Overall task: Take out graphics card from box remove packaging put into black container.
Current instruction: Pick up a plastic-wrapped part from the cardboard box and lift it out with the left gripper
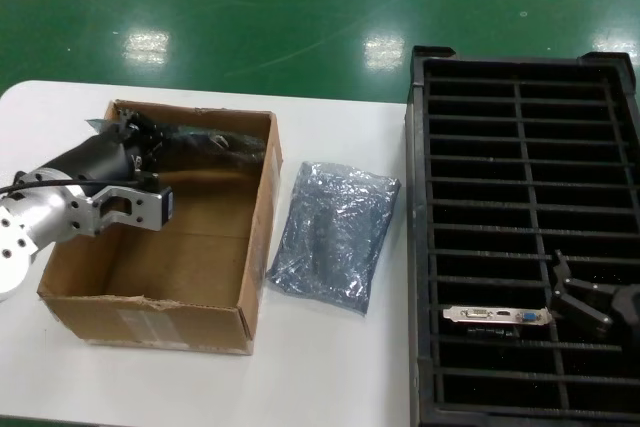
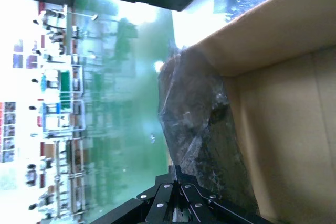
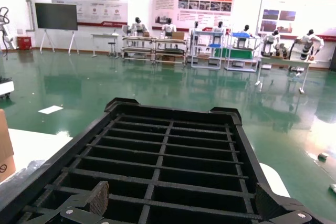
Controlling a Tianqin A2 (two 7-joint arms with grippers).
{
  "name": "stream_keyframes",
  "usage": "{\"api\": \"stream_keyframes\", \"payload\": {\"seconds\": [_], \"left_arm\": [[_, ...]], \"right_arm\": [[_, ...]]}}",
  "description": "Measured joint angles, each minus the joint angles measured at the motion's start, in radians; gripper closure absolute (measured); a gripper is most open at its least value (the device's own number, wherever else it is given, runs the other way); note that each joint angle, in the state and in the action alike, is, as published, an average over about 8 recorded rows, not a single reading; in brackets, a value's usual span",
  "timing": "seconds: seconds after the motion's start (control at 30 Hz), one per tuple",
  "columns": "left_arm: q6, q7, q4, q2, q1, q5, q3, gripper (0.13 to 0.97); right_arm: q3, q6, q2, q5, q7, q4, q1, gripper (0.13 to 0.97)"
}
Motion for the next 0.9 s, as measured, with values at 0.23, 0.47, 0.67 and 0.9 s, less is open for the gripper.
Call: {"api": "stream_keyframes", "payload": {"seconds": [0.23,0.47,0.67,0.9], "left_arm": [[0.006,-0.148,-0.231,-0.055,0.108,0.110,-0.075,0.957],[0.034,-0.275,-0.484,-0.101,0.239,0.188,-0.179,0.957],[0.053,-0.345,-0.672,-0.132,0.358,0.215,-0.256,0.957],[0.048,-0.366,-0.819,-0.149,0.482,0.204,-0.281,0.957]], "right_arm": [[0.000,0.000,0.000,0.000,0.000,0.000,0.000,0.129],[0.000,0.000,0.000,0.000,0.000,0.000,0.000,0.129],[0.000,0.000,0.000,0.000,0.000,0.000,0.000,0.129],[0.000,0.000,0.000,0.000,0.000,0.000,0.000,0.129]]}}
